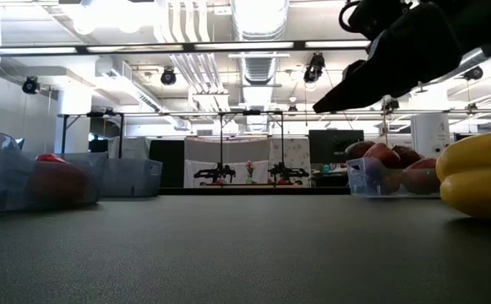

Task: Sort produce into baskets
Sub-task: Put the bottom red bell pepper into the bottom black bin

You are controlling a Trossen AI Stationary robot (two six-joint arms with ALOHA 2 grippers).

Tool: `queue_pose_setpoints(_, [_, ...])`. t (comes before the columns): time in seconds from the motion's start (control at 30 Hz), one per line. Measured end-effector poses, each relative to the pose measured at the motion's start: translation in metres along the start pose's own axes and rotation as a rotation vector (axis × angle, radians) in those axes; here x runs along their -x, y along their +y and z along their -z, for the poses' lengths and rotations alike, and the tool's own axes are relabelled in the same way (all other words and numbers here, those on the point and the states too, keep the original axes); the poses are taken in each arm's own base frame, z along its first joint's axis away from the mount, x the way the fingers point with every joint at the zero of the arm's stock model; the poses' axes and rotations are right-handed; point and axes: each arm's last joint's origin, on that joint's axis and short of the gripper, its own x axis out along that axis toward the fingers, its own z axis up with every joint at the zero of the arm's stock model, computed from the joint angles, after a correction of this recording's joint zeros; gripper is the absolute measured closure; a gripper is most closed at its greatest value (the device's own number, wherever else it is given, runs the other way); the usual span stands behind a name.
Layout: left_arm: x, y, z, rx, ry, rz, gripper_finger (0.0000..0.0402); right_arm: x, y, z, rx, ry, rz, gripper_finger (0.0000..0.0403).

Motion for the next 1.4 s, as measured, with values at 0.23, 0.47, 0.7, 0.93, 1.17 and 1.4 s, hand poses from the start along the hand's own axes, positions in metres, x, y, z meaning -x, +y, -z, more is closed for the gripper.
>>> queue_pose_setpoints(0.23, [-0.030,-0.009,0.000,-0.029,0.051,-0.061,0.0031,-0.002,-0.007,-0.001,-0.006,0.000,0.025,0.0078])
queue_pose_setpoints(0.47, [-0.051,-0.003,0.004,-0.034,0.062,-0.100,0.0039,-0.002,-0.008,-0.002,-0.006,-0.013,0.027,0.0078])
queue_pose_setpoints(0.7, [-0.046,0.013,-0.006,-0.095,0.084,-0.202,0.0087,-0.002,-0.008,-0.002,-0.005,-0.015,0.027,0.0078])
queue_pose_setpoints(0.93, [0.015,0.063,-0.038,-0.128,-0.119,-0.349,0.0099,-0.002,-0.008,-0.003,-0.007,-0.020,0.027,0.0078])
queue_pose_setpoints(1.17, [0.047,0.150,-0.047,0.006,-0.238,-0.417,0.0093,-0.002,-0.008,-0.002,-0.006,-0.016,0.027,0.0078])
queue_pose_setpoints(1.4, [0.022,0.216,-0.012,0.147,-0.031,-0.350,0.0092,-0.002,-0.008,-0.001,-0.004,-0.011,0.027,0.0078])
